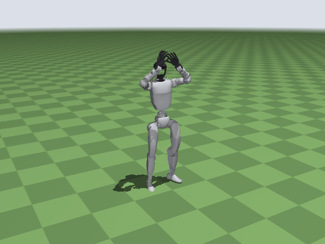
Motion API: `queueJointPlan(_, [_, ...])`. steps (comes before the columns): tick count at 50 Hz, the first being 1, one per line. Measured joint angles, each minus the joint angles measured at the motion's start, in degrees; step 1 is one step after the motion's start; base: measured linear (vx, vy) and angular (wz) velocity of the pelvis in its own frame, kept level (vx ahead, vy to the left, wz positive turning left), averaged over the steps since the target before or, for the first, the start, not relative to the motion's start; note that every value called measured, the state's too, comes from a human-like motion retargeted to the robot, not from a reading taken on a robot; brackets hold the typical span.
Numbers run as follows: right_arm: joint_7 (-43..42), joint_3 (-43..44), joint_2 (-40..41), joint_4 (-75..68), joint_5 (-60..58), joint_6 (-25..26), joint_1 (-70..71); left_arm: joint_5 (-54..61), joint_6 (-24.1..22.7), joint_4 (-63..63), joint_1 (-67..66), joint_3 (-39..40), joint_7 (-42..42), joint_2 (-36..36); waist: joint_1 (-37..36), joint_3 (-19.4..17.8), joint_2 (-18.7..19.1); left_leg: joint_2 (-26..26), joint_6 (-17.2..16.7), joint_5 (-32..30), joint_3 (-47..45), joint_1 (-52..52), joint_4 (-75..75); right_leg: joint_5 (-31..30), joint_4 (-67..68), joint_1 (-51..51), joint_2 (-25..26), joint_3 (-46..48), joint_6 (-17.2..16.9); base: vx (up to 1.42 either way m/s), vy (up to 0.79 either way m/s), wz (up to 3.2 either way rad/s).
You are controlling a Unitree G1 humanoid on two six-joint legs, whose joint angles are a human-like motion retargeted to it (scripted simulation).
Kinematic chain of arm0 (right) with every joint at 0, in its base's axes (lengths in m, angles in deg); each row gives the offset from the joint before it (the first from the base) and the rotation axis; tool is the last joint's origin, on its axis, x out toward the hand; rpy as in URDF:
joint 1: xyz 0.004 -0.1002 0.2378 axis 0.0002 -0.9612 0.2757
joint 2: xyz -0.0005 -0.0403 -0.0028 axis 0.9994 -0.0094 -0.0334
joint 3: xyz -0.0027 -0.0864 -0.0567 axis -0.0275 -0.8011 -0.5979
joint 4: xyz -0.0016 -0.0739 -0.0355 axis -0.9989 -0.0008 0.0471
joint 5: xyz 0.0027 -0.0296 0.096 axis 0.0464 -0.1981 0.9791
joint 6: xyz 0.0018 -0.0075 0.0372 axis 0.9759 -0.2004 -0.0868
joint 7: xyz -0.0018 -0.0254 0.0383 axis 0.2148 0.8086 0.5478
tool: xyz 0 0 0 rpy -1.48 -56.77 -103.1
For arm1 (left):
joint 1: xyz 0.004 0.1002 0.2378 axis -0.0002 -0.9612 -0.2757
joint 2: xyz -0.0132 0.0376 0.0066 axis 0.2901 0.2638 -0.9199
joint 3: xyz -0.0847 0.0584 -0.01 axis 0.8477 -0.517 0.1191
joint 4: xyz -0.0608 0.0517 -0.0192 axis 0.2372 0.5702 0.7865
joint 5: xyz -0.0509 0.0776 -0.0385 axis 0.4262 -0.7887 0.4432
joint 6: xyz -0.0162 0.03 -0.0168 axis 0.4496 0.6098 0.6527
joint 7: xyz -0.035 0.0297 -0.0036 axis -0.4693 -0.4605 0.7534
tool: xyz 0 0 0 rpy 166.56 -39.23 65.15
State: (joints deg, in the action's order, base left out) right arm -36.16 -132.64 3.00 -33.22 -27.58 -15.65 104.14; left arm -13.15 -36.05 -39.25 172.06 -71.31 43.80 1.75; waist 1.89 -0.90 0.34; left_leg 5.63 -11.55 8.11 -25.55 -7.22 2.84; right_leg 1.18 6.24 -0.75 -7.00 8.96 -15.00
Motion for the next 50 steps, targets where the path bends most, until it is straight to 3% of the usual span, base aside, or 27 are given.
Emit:
queueJointPlan(4, [-0.56, -10.31, 9.27, -27.46, 10.46, 0.93, 13.23, 9.26, 0.63, 27.36, 15.40, -12.14, -1.01, -7.11, 0.22, 1.37, 0.02, 0.16, -0.89, -0.48, -0.14, -0.29, -0.97, -0.36, -1.15, -0.44, 0.45, 0.36, 0.00, 0.00, 0.00, 0.00])
queueJointPlan(7, [-0.24, -12.37, 9.44, -30.09, 12.82, -0.65, 13.14, 11.11, -0.98, 27.29, 15.30, -12.45, -0.86, -7.41, 0.47, 1.38, -0.44, 0.00, -0.85, -0.31, 0.03, -0.59, -1.01, -0.33, -1.61, -1.04, 0.29, 0.54, 0.00, 0.00, 0.00, 0.00])
queueJointPlan(10, [-2.24, -8.18, 2.11, -12.97, 7.20, -0.27, 4.61, 5.80, -1.50, 7.22, 3.97, -2.94, -2.77, -2.90, 0.42, 0.03, -0.61, -0.45, -0.26, 0.23, 0.41, -1.33, -0.62, 0.11, -1.37, -2.03, -0.31, 0.59, 0.00, 0.00, 0.00, 0.00])
queueJointPlan(13, [2.73, 7.53, -5.80, 11.53, -0.66, -3.51, -14.05, 3.05, -5.32, -20.43, -18.40, 13.67, 2.40, 0.99, 0.07, -3.11, -0.56, -1.11, 0.70, 1.03, 0.71, -2.28, 0.03, 0.89, -0.55, -2.97, -1.20, 0.34, 0.00, 0.03, 0.06, 0.03])
queueJointPlan(15, [8.22, 19.51, -6.97, 24.40, -0.77, -7.61, -28.31, 6.59, -8.71, -35.80, -33.84, 23.42, 8.70, 2.40, 0.24, -5.10, -0.76, -1.52, 1.29, 1.49, 0.84, -2.69, 0.43, 1.39, 0.10, -3.28, -1.76, 0.17, 0.00, 0.01, 0.03, 0.01])
queueJointPlan(17, [11.20, 24.75, -5.76, 30.44, 1.39, -9.99, -35.89, 9.32, -10.19, -43.25, -41.73, 27.22, 12.15, 2.16, 0.28, -5.82, -1.01, -1.66, 1.59, 1.70, 0.81, -2.73, 0.68, 1.59, 0.47, -3.21, -1.97, 0.02, 0.00, 0.00, 0.00, 0.00])
queueJointPlan(20, [11.81, 23.17, -6.55, 31.01, 0.24, -8.86, -33.72, 7.03, -8.46, -43.84, -38.88, 25.94, 10.78, 4.44, -0.07, -4.13, -1.01, -1.66, 1.59, 1.56, 0.71, -2.45, 0.56, 1.42, 0.49, -2.83, -1.97, -0.03, 0.00, 0.00, 0.00, 0.00])
queueJointPlan(23, [5.39, 7.83, -6.23, 15.09, -2.50, -3.85, -11.57, 0.44, -3.75, -24.96, -15.99, 12.24, 3.37, 5.15, -0.93, -1.22, -0.46, -0.99, 0.50, 0.93, 0.46, -1.71, 0.10, 0.90, 0.13, -1.98, -1.15, 0.20, 0.00, 0.00, -0.02, 0.00])
queueJointPlan(27, [-2.09, -12.81, 5.47, -21.80, 7.18, 1.28, 14.39, 7.70, -0.56, 14.39, 13.53, -9.34, -0.79, -3.52, -1.72, 1.65, -0.22, -0.07, -0.88, 0.06, 0.36, -1.11, -0.73, 0.21, -0.91, -1.56, 0.03, 0.90, 0.00, 0.00, -0.03, 0.00])
queueJointPlan(30, [-0.26, -19.26, 12.52, -42.61, 17.99, -1.46, 21.86, 18.52, -1.56, 39.85, 25.21, -20.44, 3.39, -10.96, -1.68, 2.46, -0.74, 0.25, -1.45, -0.21, 0.74, -0.89, -1.00, 0.17, -1.43, -1.71, 0.41, 1.61, 0.00, 0.00, 0.00, 0.00])
queueJointPlan(33, [0.39, -21.31, 12.38, -45.19, 20.87, -2.79, 22.41, 23.04, -2.75, 45.65, 27.27, -23.05, 6.11, -13.33, -1.53, 2.34, -1.34, 0.15, -1.55, -0.13, 1.26, -0.84, -0.86, 0.31, -1.65, -2.15, 0.23, 2.13, 0.00, 0.00, 0.00, 0.00])
queueJointPlan(35, [-1.33, -19.54, 9.32, -38.42, 17.95, -1.90, 19.90, 20.14, -3.04, 37.91, 24.64, -19.42, 5.01, -11.25, -1.49, 1.71, -1.55, -0.19, -1.24, 0.04, 1.64, -1.09, -0.72, 0.50, -1.56, -2.65, -0.22, 2.35, 0.00, 0.00, 0.00, 0.00])
queueJointPlan(37, [-1.89, -13.16, 4.21, -24.02, 12.71, -0.26, 12.80, 13.51, -1.99, 21.31, 16.64, -11.67, 2.91, -7.01, -1.66, 0.70, -1.44, -0.63, -0.70, 0.33, 1.91, -1.66, -0.55, 0.77, -1.32, -3.31, -0.76, 2.35, 0.00, 0.00, 0.00, 0.00])
queueJointPlan(40, [2.15, 3.90, -2.58, 1.87, 3.88, -0.83, -6.88, 5.75, -2.59, -7.87, -3.91, 3.46, 3.31, -0.17, -1.53, -0.77, -1.10, -1.25, 0.32, 1.00, 2.24, -2.42, -0.06, 1.32, -0.73, -4.11, -1.54, 2.09, 0.00, 0.00, 0.00, 0.00])
queueJointPlan(43, [9.51, 24.41, -3.81, 22.63, 0.14, -7.80, -30.48, 5.65, -7.82, -32.05, -28.27, 21.04, 10.01, 3.58, -1.17, -4.13, -1.25, -1.96, 1.28, 1.63, 2.43, -3.15, 0.27, 2.04, 0.08, -4.66, -2.42, 1.85, 0.01, 0.00, 0.00, 0.00])
queueJointPlan(45, [12.68, 30.95, -1.92, 29.99, 1.89, -10.85, -38.92, 7.76, -10.00, -40.11, -37.40, 27.05, 12.72, 3.00, -1.04, -5.42, -1.31, -2.04, 1.55, 1.78, 2.39, -3.15, 0.39, 2.16, 0.33, -4.56, -2.54, 1.73, 0.17, 0.00, 0.00, 0.00])
queueJointPlan(48, [11.59, 27.20, -2.85, 28.91, -1.41, -8.03, -34.02, 5.62, -7.91, -38.26, -32.64, 24.09, 10.66, 3.77, -0.94, -3.72, -1.14, -2.01, 1.43, 1.48, 2.44, -2.67, 0.19, 1.85, 0.29, -4.06, -2.51, 1.87, 0.23, 0.00, 0.00, 0.00])
queueJointPlan(50, [6.65, 15.86, -3.62, 17.61, -4.03, -3.91, -18.93, 1.61, -4.86, -25.33, -17.58, 14.43, 5.58, 3.43, -1.05, -2.11, -0.87, -1.88, 0.91, 1.09, 2.53, -2.06, 0.01, 1.59, 0.39, -3.41, -2.40, 2.14, 0.01, 0.00, 0.00, 0.00])
